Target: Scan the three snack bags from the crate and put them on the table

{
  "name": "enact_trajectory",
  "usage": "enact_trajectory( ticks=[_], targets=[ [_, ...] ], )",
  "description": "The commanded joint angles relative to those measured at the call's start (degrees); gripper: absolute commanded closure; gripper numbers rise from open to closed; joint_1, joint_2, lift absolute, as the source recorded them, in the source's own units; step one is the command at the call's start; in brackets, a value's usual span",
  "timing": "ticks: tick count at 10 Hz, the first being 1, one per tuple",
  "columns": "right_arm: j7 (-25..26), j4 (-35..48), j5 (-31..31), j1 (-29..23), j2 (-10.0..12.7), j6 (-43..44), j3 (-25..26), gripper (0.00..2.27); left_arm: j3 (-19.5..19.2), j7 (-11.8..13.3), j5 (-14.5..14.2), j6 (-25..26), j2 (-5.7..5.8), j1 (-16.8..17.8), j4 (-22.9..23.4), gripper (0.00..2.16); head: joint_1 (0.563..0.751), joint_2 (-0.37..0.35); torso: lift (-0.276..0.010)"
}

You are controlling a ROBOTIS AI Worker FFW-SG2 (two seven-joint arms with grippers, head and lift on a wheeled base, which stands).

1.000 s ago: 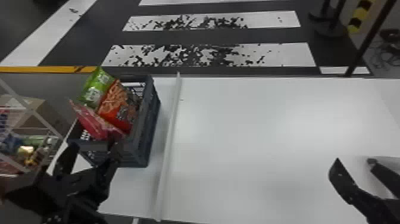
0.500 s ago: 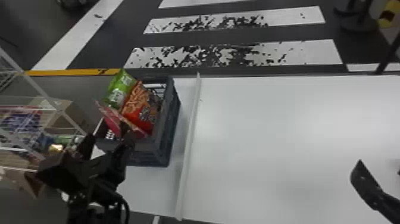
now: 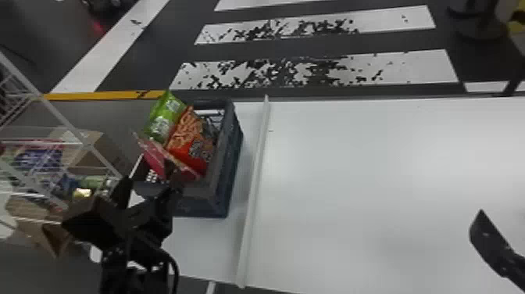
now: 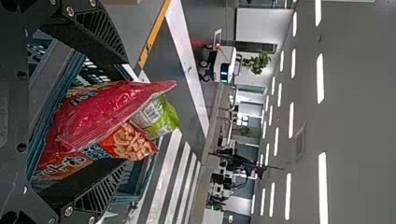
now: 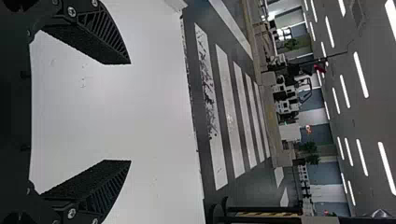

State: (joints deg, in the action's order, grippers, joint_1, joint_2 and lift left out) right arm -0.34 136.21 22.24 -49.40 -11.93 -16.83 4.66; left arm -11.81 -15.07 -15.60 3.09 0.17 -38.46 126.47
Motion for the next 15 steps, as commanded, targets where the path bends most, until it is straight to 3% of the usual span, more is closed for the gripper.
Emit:
enact_trajectory(
  ticks=[1,6,7,8,9,10,11,15],
  targets=[
    [0.1,0.0,0.3,0.0,-0.8,0.2,0.1,0.13,-0.1,-0.1,0.8,0.7,-0.17,0.6,-0.8,0.14,0.695,0.241,-0.094],
    [0.1,-0.1,0.7,-0.4,-1.2,0.0,0.3,0.13,-0.1,-0.3,2.4,2.7,-0.26,2.9,-3.3,0.14,0.695,0.243,-0.094],
    [0.1,-0.1,0.8,-0.3,-1.2,0.2,0.3,0.13,-0.1,-0.2,2.6,2.7,-0.26,2.9,-3.2,0.24,0.695,0.242,-0.094],
    [0.1,-0.2,0.9,-0.2,-1.1,0.2,0.2,0.13,-0.7,1.4,2.7,3.0,-0.26,2.8,-2.7,0.62,0.695,0.242,-0.094],
    [0.2,-0.2,0.9,-0.2,-1.2,0.3,0.2,0.13,-0.7,1.0,2.6,3.2,-0.32,2.7,-2.0,1.43,0.695,0.239,-0.094],
    [0.2,-0.2,0.9,-0.2,-1.2,0.7,0.3,0.13,-0.6,0.8,2.6,3.4,-0.32,2.5,-1.5,1.99,0.695,0.240,-0.094],
    [0.2,-0.2,1.0,-0.2,-1.2,0.9,0.3,0.13,-0.4,0.4,2.7,3.4,-0.32,2.2,-1.0,2.14,0.695,0.241,-0.094],
    [0.3,-0.3,1.7,0.4,-1.3,0.9,0.3,0.13,-0.1,-1.5,3.9,1.8,-0.32,-0.8,4.0,2.14,0.695,0.239,-0.094]
  ],
)
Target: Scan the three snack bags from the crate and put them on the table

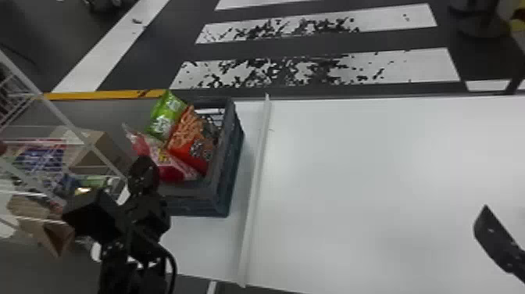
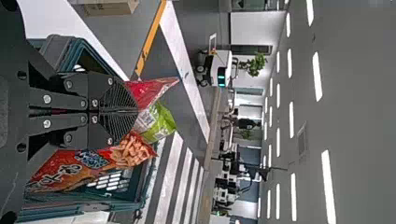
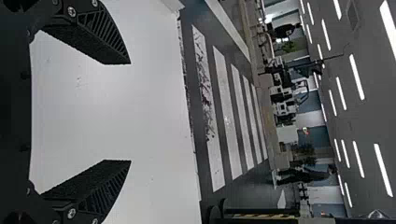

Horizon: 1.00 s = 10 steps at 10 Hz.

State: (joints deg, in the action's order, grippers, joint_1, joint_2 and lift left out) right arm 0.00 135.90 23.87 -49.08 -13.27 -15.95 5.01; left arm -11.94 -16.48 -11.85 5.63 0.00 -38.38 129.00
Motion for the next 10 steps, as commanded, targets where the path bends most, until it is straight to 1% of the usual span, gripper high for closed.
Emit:
enact_trajectory(
  ticks=[1,2,3,5,6,7,8,9,10],
  targets=[
    [0.0,0.0,0.6,0.1,0.1,0.3,-0.1,0.13,0.5,-1.0,1.6,-2.0,-0.15,-2.6,4.2,2.14,0.695,0.240,-0.094],
    [0.0,0.0,0.8,0.2,0.2,0.5,-0.2,0.13,1.2,-2.0,3.6,-3.6,-0.15,-4.5,7.9,2.14,0.695,0.243,-0.094],
    [0.1,0.0,0.8,0.2,0.3,0.5,-0.2,0.13,1.4,-2.2,4.0,-3.6,-0.15,-6.1,11.8,2.14,0.695,0.242,-0.094],
    [0.3,0.4,0.6,0.2,0.3,1.2,0.1,0.13,3.6,-2.0,6.3,-2.7,-0.15,-8.7,20.1,2.14,0.695,0.222,-0.094],
    [0.5,0.8,0.6,0.2,0.4,1.2,0.5,0.13,5.4,-1.1,7.3,-1.6,-0.15,-9.9,23.8,2.14,0.695,0.211,-0.094],
    [0.6,0.9,0.6,0.1,0.6,1.2,0.8,0.13,7.1,0.6,7.8,-1.4,-0.15,-10.7,25.9,2.14,0.695,0.178,-0.094],
    [0.6,1.0,0.6,0.0,0.9,1.2,1.0,0.13,8.7,3.2,8.3,-1.6,-0.15,-11.1,27.0,2.14,0.695,0.139,-0.094],
    [0.7,1.0,0.6,0.0,1.0,1.2,1.1,0.13,10.2,5.7,8.3,-1.8,0.00,-11.1,27.0,2.14,0.695,0.103,-0.094],
    [1.2,0.9,0.6,0.0,1.1,1.2,1.1,0.13,10.5,10.0,6.6,-1.8,0.00,-11.1,26.4,2.14,0.695,0.084,-0.094]
  ],
)
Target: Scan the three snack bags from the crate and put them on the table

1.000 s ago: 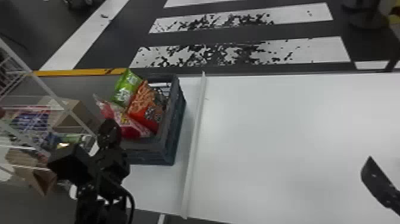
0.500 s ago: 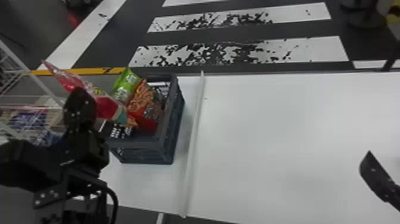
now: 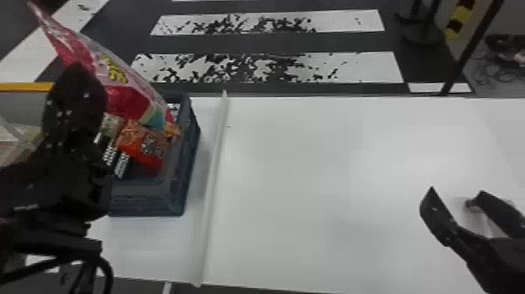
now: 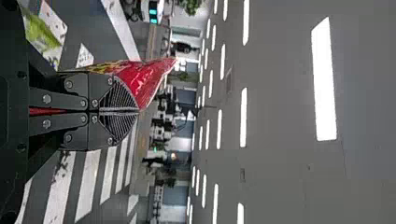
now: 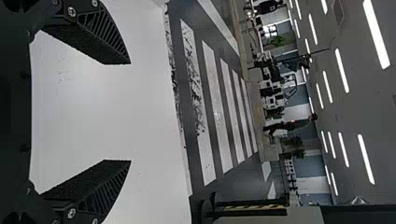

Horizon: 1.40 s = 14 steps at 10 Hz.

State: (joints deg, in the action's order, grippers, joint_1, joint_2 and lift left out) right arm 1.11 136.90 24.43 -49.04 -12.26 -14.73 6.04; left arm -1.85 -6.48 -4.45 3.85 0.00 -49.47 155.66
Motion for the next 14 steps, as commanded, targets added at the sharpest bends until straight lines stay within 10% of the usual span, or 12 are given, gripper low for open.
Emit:
enact_trajectory(
  ticks=[1,3,8,11,14],
  targets=[
    [0.3,-0.1,0.0,0.0,0.4,0.0,0.0,0.13,-0.4,6.7,-5.8,-0.4,0.08,0.2,-2.6,2.14,0.695,0.045,-0.094],
    [0.6,0.0,-0.3,0.2,0.8,0.0,0.0,0.13,-0.7,18.0,-13.1,0.9,0.08,1.1,-8.0,2.14,0.695,-0.045,-0.094],
    [1.4,-0.1,-0.5,0.6,1.2,1.1,-0.3,0.13,-4.1,40.3,-29.1,30.2,-0.15,12.0,-24.5,2.14,0.695,-0.215,-0.094],
    [1.4,0.0,-0.6,0.7,1.2,1.1,-0.6,0.13,-3.8,48.0,-28.7,41.3,-0.15,17.6,-31.1,2.14,0.695,-0.283,-0.094],
    [1.4,0.0,-0.6,0.6,1.2,1.1,-1.0,0.13,-3.2,48.9,-23.0,47.4,-0.15,21.3,-37.2,2.14,0.695,-0.326,-0.094]
  ],
)
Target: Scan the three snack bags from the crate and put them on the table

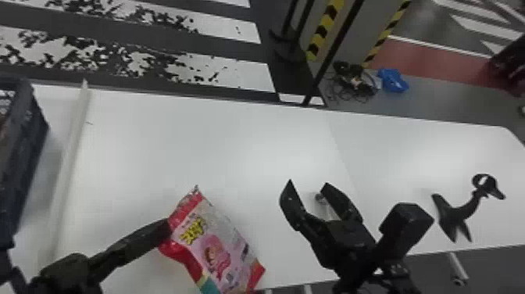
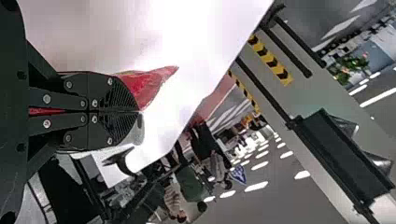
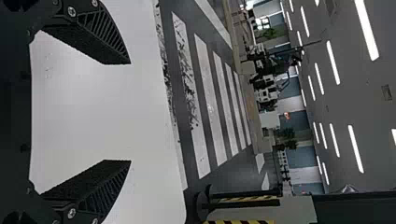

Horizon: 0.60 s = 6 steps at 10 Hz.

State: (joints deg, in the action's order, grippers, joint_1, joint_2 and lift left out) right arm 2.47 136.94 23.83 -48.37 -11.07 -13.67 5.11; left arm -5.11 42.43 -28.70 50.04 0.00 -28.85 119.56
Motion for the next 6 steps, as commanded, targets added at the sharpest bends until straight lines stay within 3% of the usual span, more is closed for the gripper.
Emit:
enact_trajectory(
  ticks=[1,5,6],
  targets=[
    [0.0,0.2,0.0,-0.2,0.0,0.0,-0.3,0.13,0.5,-0.9,3.8,1.2,-0.15,1.3,-2.1,2.14,0.695,-0.328,-0.094],
    [-0.2,0.9,-0.2,-1.3,0.0,-0.2,-0.5,0.13,6.9,-9.7,17.6,1.1,-0.15,4.2,-1.8,2.10,0.695,-0.296,-0.094],
    [-0.2,0.9,-0.4,-1.3,0.0,0.0,-0.5,0.13,8.4,-12.3,19.9,-0.3,-0.15,4.2,-0.9,1.61,0.695,-0.296,-0.094]
  ],
)
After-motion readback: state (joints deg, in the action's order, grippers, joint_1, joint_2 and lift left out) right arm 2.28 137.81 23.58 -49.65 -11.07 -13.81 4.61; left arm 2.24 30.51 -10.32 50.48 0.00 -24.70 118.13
